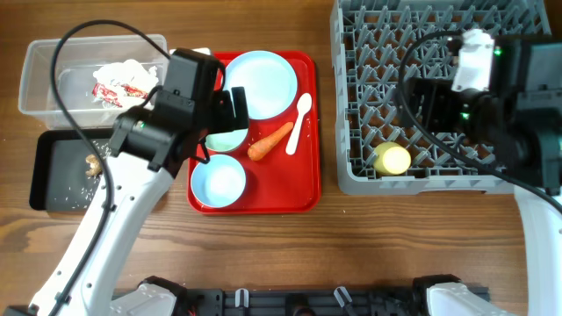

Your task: Sort waste into correct bins and load items into the dishwasher rack

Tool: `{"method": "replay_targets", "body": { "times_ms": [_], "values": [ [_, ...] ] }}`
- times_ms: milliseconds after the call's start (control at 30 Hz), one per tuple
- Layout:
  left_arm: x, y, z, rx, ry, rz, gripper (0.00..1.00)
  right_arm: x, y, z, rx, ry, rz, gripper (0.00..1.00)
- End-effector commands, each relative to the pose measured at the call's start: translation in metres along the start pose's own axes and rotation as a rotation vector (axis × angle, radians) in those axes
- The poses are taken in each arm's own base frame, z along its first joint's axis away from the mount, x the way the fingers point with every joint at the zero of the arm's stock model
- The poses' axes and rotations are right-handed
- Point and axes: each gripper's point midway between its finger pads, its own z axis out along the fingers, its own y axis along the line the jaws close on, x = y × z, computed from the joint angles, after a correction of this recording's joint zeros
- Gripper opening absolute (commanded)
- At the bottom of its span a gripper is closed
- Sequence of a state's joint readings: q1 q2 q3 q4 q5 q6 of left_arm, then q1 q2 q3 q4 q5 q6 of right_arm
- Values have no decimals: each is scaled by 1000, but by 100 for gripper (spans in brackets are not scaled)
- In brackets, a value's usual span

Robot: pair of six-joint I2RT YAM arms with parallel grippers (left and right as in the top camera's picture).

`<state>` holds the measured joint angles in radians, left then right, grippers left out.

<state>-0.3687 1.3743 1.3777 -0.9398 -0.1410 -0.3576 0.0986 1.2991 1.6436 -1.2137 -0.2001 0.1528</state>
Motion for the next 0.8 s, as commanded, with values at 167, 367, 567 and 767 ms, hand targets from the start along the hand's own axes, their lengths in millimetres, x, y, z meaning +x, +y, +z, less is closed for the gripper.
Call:
{"method": "replay_targets", "body": {
  "times_ms": [167, 367, 567, 767],
  "values": [
    [-15, 40, -6, -72, -37, -196, 100, -18, 87, 58, -197, 12, -50, 98],
    [-5, 135, -11, -239, 18, -494, 100, 14, 173, 193, -287, 158, -28, 95],
    [4, 171, -18, -310, 34, -582, 100, 102, 212, 294, -282, 372, 5, 49],
    [8, 175, -20, -322, 48, -593, 100, 135, 226, 324, -212, 377, 10, 35]
  ]
}}
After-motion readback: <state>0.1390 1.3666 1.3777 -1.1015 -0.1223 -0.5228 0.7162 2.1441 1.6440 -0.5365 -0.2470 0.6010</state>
